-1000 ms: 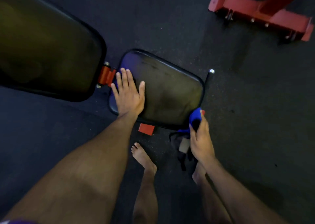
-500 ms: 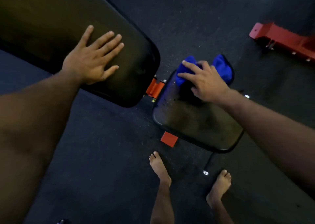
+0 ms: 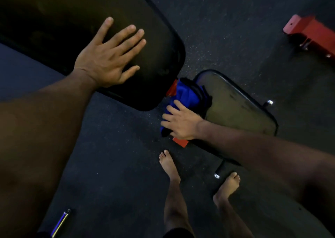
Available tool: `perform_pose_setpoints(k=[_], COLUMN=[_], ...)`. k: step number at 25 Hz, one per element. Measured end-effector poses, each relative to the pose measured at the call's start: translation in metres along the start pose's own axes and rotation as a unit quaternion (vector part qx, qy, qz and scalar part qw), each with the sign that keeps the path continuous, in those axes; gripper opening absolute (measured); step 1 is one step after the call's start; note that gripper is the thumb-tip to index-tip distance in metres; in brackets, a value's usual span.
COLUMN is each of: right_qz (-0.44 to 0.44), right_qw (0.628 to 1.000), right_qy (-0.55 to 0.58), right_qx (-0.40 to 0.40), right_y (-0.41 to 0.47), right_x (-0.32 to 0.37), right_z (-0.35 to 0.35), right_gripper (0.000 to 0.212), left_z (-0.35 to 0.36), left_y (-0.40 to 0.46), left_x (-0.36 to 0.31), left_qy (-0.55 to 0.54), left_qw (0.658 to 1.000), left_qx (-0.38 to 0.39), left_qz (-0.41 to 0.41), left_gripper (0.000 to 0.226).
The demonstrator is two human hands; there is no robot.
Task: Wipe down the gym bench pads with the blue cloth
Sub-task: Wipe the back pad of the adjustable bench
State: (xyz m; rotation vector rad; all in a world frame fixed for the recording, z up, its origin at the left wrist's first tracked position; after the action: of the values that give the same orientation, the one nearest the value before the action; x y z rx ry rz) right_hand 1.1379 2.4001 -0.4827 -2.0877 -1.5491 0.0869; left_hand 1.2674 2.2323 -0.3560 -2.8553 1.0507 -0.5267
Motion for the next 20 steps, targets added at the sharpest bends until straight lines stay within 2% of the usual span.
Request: perform_pose_setpoints(k=[2, 4, 7, 10, 12, 15, 16, 18, 20], right_qz=[-0.002, 0.087, 0.219, 0.276, 0.239, 0.081, 0.054, 0.04, 0.099], right_qw=[0.999, 0.994, 0.971, 0.954, 0.964, 0.992, 0.995, 0.997, 0.991], right_qy=[-0.021, -0.022, 0.007, 0.045, 0.036, 0.044, 0.043, 0.026, 0.005], right_qx=[-0.028, -0.067, -0.092, -0.106, -0.113, -0.086, -0.071, -0.065, -0.094], right_y=[-0.01, -0.026, -0.052, -0.05, -0.038, -0.015, -0.013, -0.014, -0.021], right_x=[-0.036, -0.108, -0.195, -0.189, -0.136, -0.024, -0.008, -0.02, -0.073], right_z=[-0.009, -0.022, -0.025, -0.025, -0.025, -0.005, 0.001, -0.002, -0.013], right_gripper=[0.052, 0.055, 0.043, 0.048, 0.053, 0.051, 0.05, 0.052, 0.054], left_z=[0.001, 0.001, 0.001, 0.001, 0.002, 0.002, 0.002, 0.001, 0.002], left_y=[0.0, 0.0, 0.002, 0.001, 0.002, 0.002, 0.002, 0.003, 0.002], left_x=[-0.002, 0.0, 0.0, 0.0, -0.001, -0.001, -0.002, -0.003, -0.002], left_qy=[-0.006, -0.008, -0.003, -0.003, -0.001, -0.006, -0.006, -0.003, 0.0], left_qw=[1.0, 1.0, 1.0, 1.0, 1.0, 1.0, 1.0, 1.0, 1.0], left_qx=[-0.002, 0.005, 0.009, 0.016, 0.021, 0.027, 0.025, 0.02, 0.018], left_qz=[0.001, -0.001, -0.004, -0.004, -0.004, -0.006, -0.005, -0.005, -0.003], left_gripper=[0.071, 0.071, 0.072, 0.072, 0.072, 0.072, 0.072, 0.071, 0.071])
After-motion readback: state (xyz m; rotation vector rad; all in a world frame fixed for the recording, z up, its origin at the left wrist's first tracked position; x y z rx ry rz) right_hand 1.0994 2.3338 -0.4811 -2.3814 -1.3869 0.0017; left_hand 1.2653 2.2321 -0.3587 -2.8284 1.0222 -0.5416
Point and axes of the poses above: each hand's wrist, its own y-axis towards the middle knuckle, its own z-axis out of the palm, x = y × z, the point moved 10 cm from there along y, towards the middle knuckle
